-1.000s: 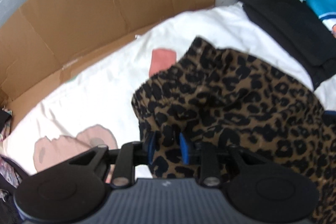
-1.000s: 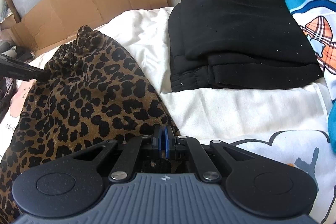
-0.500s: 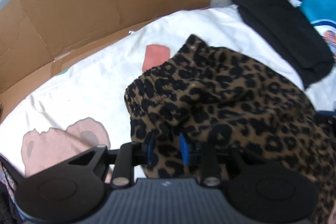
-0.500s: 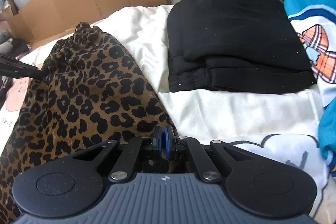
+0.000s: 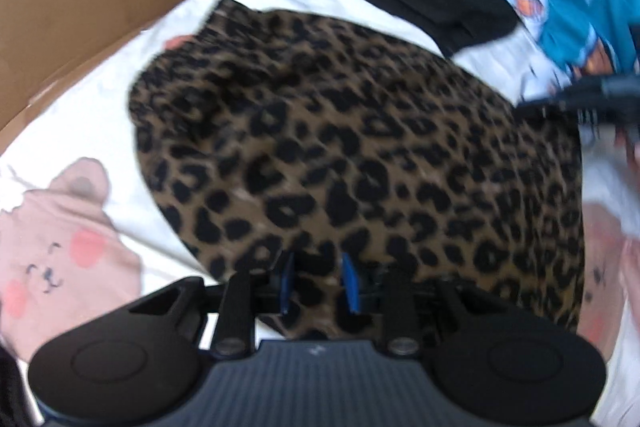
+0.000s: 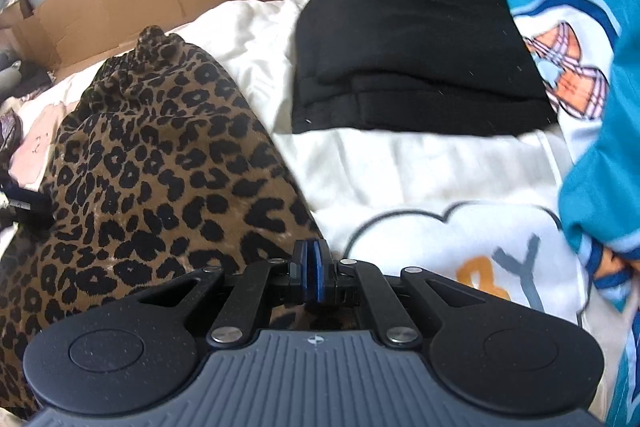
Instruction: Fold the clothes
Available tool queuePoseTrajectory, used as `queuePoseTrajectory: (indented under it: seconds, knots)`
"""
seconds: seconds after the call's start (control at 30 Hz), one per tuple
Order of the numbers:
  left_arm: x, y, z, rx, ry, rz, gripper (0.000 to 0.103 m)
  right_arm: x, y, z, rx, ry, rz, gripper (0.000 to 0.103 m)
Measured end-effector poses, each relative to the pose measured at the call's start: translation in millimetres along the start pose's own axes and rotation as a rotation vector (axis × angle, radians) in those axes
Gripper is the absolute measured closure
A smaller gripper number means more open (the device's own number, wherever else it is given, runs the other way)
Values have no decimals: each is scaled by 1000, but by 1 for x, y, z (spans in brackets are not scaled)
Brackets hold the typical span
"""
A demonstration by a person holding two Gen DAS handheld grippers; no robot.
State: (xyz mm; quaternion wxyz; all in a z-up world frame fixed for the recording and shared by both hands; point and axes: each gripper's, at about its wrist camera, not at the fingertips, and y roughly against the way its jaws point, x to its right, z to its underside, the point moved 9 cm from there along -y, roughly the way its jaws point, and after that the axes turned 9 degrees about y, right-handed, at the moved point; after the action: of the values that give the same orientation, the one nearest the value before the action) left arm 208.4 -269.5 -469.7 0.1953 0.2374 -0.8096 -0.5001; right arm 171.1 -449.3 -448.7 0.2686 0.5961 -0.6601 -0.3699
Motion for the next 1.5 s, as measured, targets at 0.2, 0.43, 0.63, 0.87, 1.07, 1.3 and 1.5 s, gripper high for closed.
queuePoseTrajectory:
  seconds: [0.2, 0.43, 0.63, 0.87, 1.07, 1.3, 1.5]
  knots:
    - [9, 1, 13, 49, 65, 42, 75, 3, 29, 5, 17, -169, -40, 88]
    - [34, 20, 47, 41, 56, 115, 74, -18, 50, 30, 3, -293, -131, 68]
    - [54, 31, 81, 13, 46, 155, 75, -26, 45, 44, -41, -287, -122, 68]
    - [62, 48, 89, -1, 73, 203, 76, -32, 50, 38, -33, -272, -124, 68]
    - [41, 79, 93, 27, 128, 191, 76, -43, 59, 39, -38, -240, -136, 68]
    - [-9, 99, 112, 14, 213, 109, 76, -68, 58, 34, -43, -160, -153, 68]
    - [-24, 98, 142, -38, 227, 111, 72, -108, 47, 29, -67, -61, -230, 66]
